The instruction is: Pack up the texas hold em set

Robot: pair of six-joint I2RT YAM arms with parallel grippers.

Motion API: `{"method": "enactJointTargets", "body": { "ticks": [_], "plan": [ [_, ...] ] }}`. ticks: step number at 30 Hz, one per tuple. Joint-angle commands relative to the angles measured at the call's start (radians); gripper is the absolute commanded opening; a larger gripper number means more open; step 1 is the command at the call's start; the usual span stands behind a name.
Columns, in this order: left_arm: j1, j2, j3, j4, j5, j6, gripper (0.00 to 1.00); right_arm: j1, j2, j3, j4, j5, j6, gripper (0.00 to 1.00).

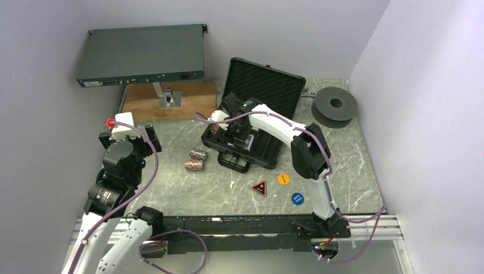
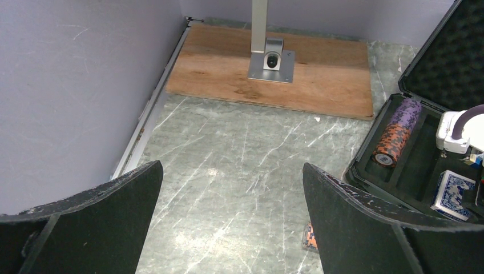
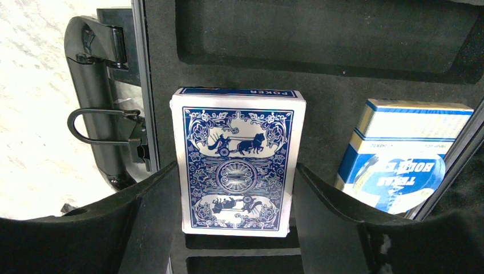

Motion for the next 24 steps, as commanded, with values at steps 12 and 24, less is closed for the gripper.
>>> {"method": "enactJointTargets", "body": {
  "ticks": [12, 24],
  "plan": [
    [0.006, 0.005, 0.034, 0.017, 0.003, -0.007, 1.0, 0.006, -0.012, -0.004, -0.107, -0.077, 0.033, 0.53],
    [0.006, 0.0, 0.033, 0.018, 0.003, -0.006, 1.0, 0.006, 0.028, 0.041, -0.079, -0.016, 0.052, 0.81]
  ]
}}
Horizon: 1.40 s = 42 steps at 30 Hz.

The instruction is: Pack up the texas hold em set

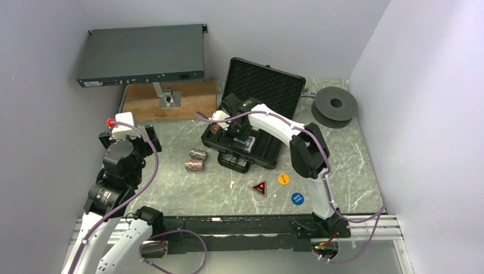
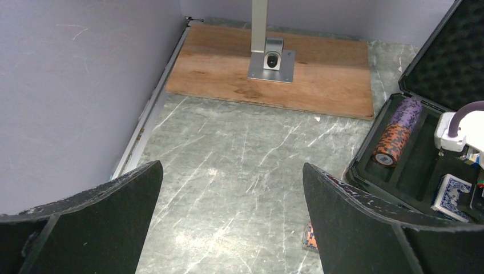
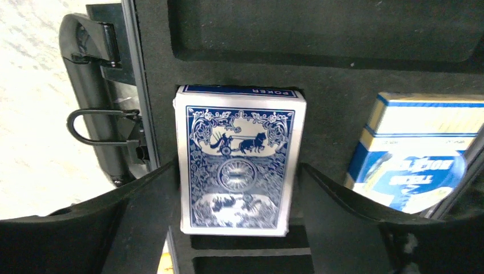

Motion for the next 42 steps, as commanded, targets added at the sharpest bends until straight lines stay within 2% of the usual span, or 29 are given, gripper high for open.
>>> {"method": "enactJointTargets", "body": {
  "ticks": [1, 2, 3, 11, 16, 19, 22, 24, 28, 33, 38, 42],
  "plan": [
    [0.005, -0.002, 0.033, 0.019, 0.003, -0.007, 1.0, 0.011, 0.01, 0.041, -0.054, -0.013, 0.014, 0.91],
    [0.005, -0.001, 0.032, 0.018, 0.002, -0.007, 1.0, 0.011, 0.007, 0.049, -0.051, -0.01, 0.019, 0.98],
    [0.005, -0.002, 0.032, 0.017, 0.002, -0.006, 1.0, 0.011, 0.002, 0.055, -0.045, -0.006, 0.023, 0.99],
    [0.005, -0.003, 0.034, 0.014, -0.005, -0.008, 1.0, 0.011, -0.128, 0.015, 0.101, -0.006, 0.074, 1.0],
    [0.006, -0.006, 0.031, 0.019, -0.005, -0.006, 1.0, 0.011, -0.307, -0.163, 0.338, 0.038, 0.176, 1.0],
    [0.005, -0.004, 0.033, 0.015, -0.008, -0.008, 1.0, 0.011, -0.422, -0.306, 0.514, 0.169, 0.282, 1.0],
    [0.006, -0.001, 0.034, 0.013, -0.009, -0.01, 1.0, 0.008, -0.508, -0.446, 0.651, 0.372, 0.416, 1.0],
    [0.007, -0.002, 0.032, 0.017, -0.008, -0.008, 1.0, -0.012, -0.541, -0.51, 0.695, 0.441, 0.516, 1.0],
    [0.007, 0.004, 0.035, 0.01, -0.013, -0.01, 1.0, -0.097, -0.576, -0.533, 0.619, 0.42, 0.703, 1.0],
    [0.007, -0.003, 0.033, 0.013, -0.013, -0.01, 1.0, -0.149, -0.755, -0.745, 0.78, 0.444, 0.789, 1.0],
    [0.007, 0.0, 0.033, 0.014, -0.005, -0.01, 1.0, -0.286, -0.751, -0.778, 0.73, 0.235, 0.884, 1.0],
    [0.007, 0.005, 0.034, 0.013, 0.002, -0.009, 1.0, -0.309, -0.745, -0.779, 0.689, 0.194, 0.896, 0.98]
  ]
}}
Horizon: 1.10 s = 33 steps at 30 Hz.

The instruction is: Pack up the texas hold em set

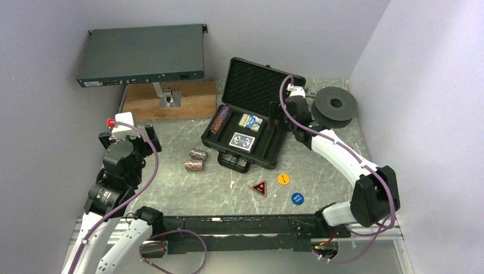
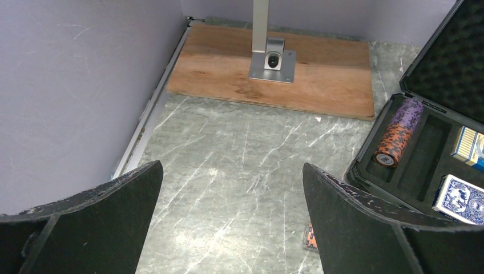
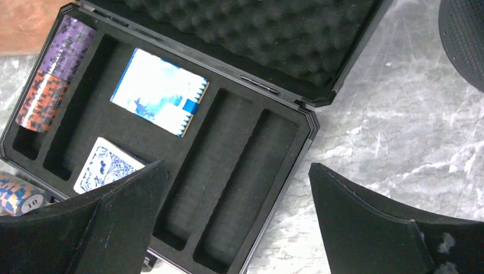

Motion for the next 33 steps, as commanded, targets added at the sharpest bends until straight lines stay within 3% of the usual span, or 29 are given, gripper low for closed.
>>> {"method": "enactJointTargets", "body": {
  "ticks": [1, 11, 17, 24, 30, 33],
  "plan": [
    [0.006, 0.004, 0.036, 0.014, 0.005, -0.009, 1.0, -0.018, 0.005, 0.006, -0.005, -0.089, 0.064, 0.93],
    [0.008, 0.003, 0.034, 0.015, 0.003, -0.009, 1.0, -0.016, 0.013, -0.032, -0.087, -0.08, 0.098, 0.73],
    [0.009, 0.009, 0.038, 0.011, 0.006, -0.01, 1.0, -0.002, 0.038, -0.076, -0.068, -0.185, 0.113, 0.46],
    [0.012, 0.011, 0.036, 0.013, 0.005, -0.009, 1.0, 0.03, 0.056, -0.085, -0.029, -0.302, 0.083, 0.3],
    [0.012, 0.004, 0.036, 0.013, 0.003, -0.01, 1.0, 0.034, 0.083, -0.089, -0.007, -0.358, 0.082, 0.02],
    [0.012, 0.004, 0.035, 0.015, 0.006, -0.01, 1.0, 0.037, 0.101, -0.092, 0.008, -0.385, 0.085, 0.0]
  ]
}}
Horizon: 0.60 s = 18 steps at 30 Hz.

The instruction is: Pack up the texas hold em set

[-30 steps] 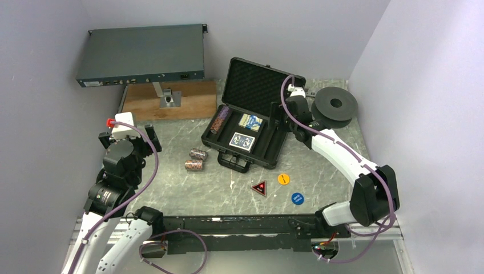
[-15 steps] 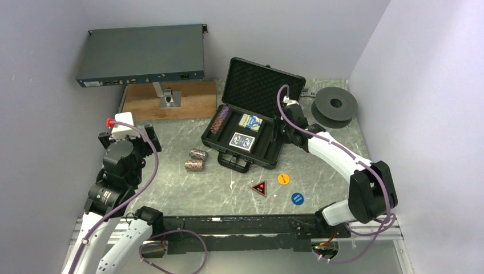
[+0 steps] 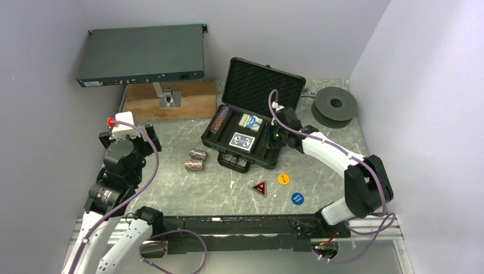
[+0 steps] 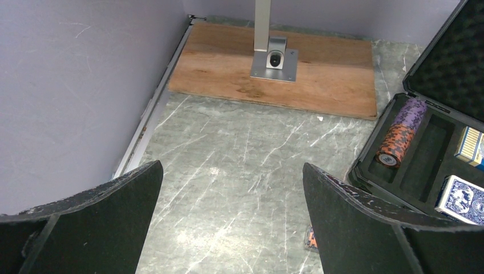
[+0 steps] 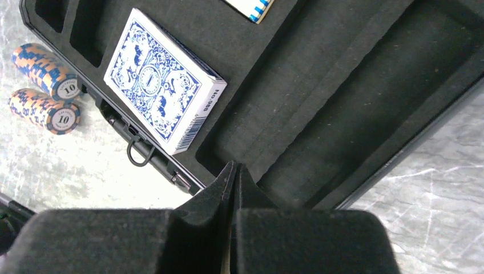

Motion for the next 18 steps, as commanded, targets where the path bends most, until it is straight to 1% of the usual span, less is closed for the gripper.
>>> {"method": "enactJointTargets", "body": {
  "ticks": [1, 18],
  "plan": [
    [0.006, -0.002, 0.035, 0.013, 0.006, -0.011, 1.0, 0.006, 0.022, -0.004, 0.06, -0.065, 0.001, 0.0],
    [0.007, -0.003, 0.037, 0.013, 0.005, -0.011, 1.0, 0.016, 0.081, 0.013, 0.116, -0.111, 0.011, 0.0]
  ]
}}
